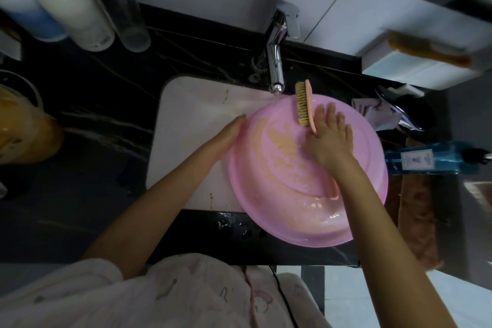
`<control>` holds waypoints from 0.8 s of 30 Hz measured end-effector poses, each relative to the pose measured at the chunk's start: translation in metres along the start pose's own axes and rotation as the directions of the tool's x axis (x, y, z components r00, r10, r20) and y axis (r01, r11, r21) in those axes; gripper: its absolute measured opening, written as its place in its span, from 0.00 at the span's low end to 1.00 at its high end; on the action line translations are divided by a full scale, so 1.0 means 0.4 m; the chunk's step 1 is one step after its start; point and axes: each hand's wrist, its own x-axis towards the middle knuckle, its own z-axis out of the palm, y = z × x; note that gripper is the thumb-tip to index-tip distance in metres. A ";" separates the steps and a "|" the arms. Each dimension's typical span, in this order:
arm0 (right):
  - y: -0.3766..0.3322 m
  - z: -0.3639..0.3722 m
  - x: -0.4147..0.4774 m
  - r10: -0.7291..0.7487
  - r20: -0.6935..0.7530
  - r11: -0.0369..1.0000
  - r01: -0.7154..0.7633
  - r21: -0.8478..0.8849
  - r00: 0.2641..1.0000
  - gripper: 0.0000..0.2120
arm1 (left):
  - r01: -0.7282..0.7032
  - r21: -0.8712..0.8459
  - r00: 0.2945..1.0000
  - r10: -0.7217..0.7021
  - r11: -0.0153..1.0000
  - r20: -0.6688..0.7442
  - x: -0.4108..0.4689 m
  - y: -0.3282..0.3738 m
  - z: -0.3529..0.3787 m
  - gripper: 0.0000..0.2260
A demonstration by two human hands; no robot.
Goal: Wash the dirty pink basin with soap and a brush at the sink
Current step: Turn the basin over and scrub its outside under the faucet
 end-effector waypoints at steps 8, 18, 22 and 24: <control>-0.028 0.006 0.018 0.025 0.019 0.999 -0.024 -0.027 1.000 0.30 | -0.485 0.572 0.825 0.562 0.662 0.049 -0.057 0.106 0.095 0.20; -0.033 0.009 0.019 0.036 0.004 0.999 -0.036 -0.014 0.999 0.31 | -0.139 0.692 0.936 0.322 0.709 -0.142 -0.069 0.061 0.090 0.20; -0.024 0.014 0.013 0.026 -0.017 1.000 -0.026 0.009 1.000 0.31 | -0.224 0.859 0.800 0.591 0.461 -0.108 -0.083 0.080 0.174 0.22; -0.023 0.013 0.014 0.017 -0.012 1.000 -0.017 0.005 1.000 0.31 | -0.265 0.808 0.862 0.505 0.527 -0.047 -0.033 0.128 0.161 0.18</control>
